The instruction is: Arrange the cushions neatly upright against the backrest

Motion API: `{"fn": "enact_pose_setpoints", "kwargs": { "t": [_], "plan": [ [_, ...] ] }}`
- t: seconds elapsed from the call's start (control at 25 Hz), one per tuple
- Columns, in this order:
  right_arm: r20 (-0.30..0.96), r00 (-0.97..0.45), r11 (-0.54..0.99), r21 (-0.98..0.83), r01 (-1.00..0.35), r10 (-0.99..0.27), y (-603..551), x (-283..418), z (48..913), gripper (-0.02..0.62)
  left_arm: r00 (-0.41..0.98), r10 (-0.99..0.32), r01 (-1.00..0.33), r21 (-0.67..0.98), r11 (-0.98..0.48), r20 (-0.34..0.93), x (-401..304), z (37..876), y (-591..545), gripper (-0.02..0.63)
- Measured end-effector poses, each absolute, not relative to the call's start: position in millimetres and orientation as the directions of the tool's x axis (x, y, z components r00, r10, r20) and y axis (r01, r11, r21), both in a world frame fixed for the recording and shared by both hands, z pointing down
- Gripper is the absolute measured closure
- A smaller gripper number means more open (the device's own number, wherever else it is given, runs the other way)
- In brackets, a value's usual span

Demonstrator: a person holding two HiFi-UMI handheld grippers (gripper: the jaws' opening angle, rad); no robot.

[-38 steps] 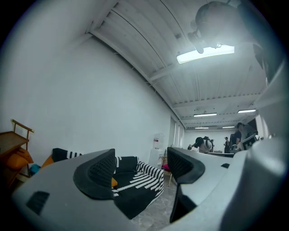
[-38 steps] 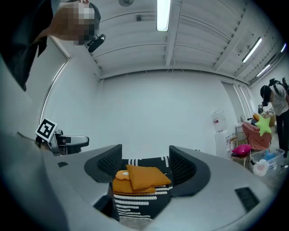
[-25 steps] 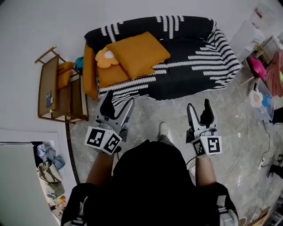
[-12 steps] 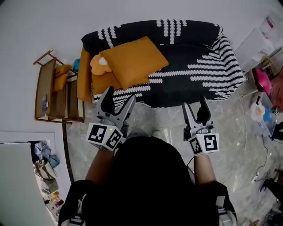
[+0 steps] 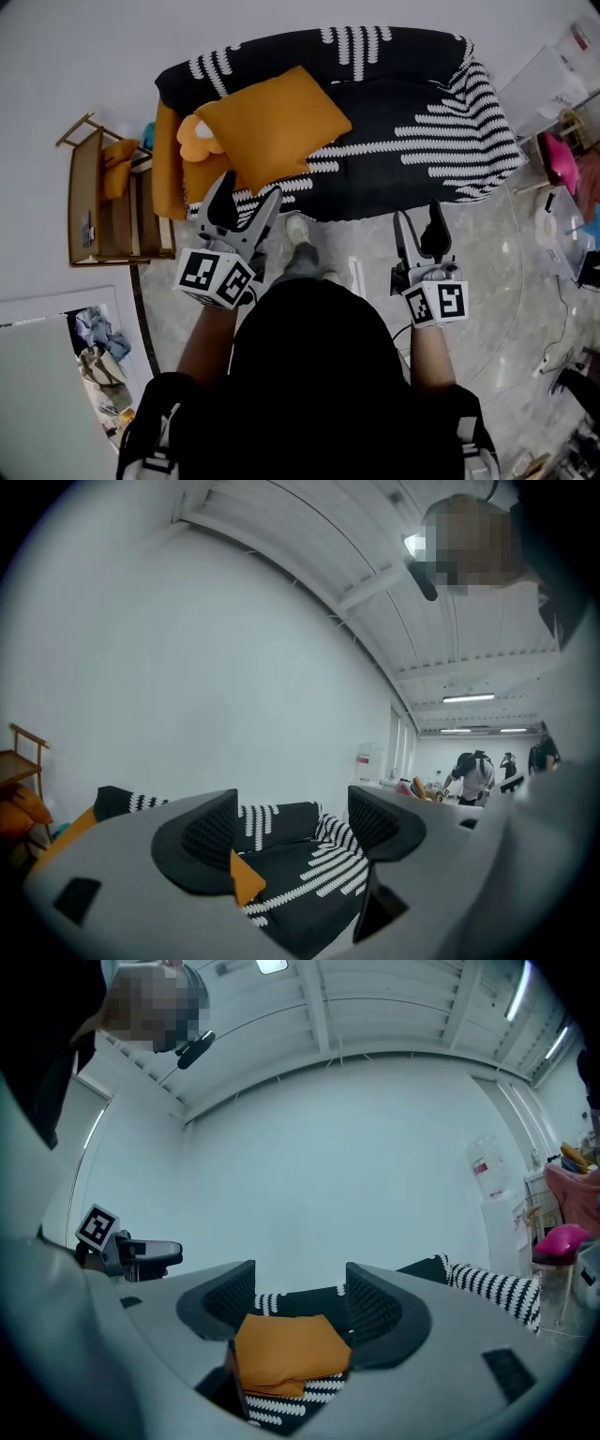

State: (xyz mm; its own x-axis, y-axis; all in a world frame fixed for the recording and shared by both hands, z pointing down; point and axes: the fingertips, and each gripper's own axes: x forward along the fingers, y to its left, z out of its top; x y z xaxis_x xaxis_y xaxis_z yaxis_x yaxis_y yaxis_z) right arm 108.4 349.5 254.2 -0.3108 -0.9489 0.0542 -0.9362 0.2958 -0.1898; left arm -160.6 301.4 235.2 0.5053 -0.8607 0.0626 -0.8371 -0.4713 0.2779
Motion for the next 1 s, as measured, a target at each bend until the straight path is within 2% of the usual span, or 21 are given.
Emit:
{"fn": "enact_pose_setpoints", "kwargs": {
  "t": [0.24, 0.44, 0.68, 1.0],
  "plan": [
    [0.088, -0.281, 0.262, -0.182, -0.948, -0.956, 286.2, 108.1, 262.8, 0.298, 0.523, -0.851, -0.826, 0.272, -0.494, 0.044, -160.6, 240.7, 235.2, 0.239],
    [0.075, -0.336, 0.323, -0.142, -0.936, -0.939, 210.3, 75.6, 254.0, 0.298, 0.491, -0.871, -0.846, 0.255, -0.468, 0.032, -186.7, 238.5, 173.0, 0.239],
    [0.068, -0.366, 0.354, -0.145, -0.924, -0.928, 137.9, 34.1, 256.4, 0.298, 0.455, -0.887, -0.869, 0.256, -0.424, 0.078, -230.3, 256.5, 113.8, 0.239],
    [0.162, -0.384, 0.359, -0.161, -0.919, -0.909, 69.0, 9.1, 292.6, 0.298, 0.42, -0.898, -0.889, 0.257, -0.379, 0.129, -264.0, 284.1, 62.5, 0.239]
  ]
}}
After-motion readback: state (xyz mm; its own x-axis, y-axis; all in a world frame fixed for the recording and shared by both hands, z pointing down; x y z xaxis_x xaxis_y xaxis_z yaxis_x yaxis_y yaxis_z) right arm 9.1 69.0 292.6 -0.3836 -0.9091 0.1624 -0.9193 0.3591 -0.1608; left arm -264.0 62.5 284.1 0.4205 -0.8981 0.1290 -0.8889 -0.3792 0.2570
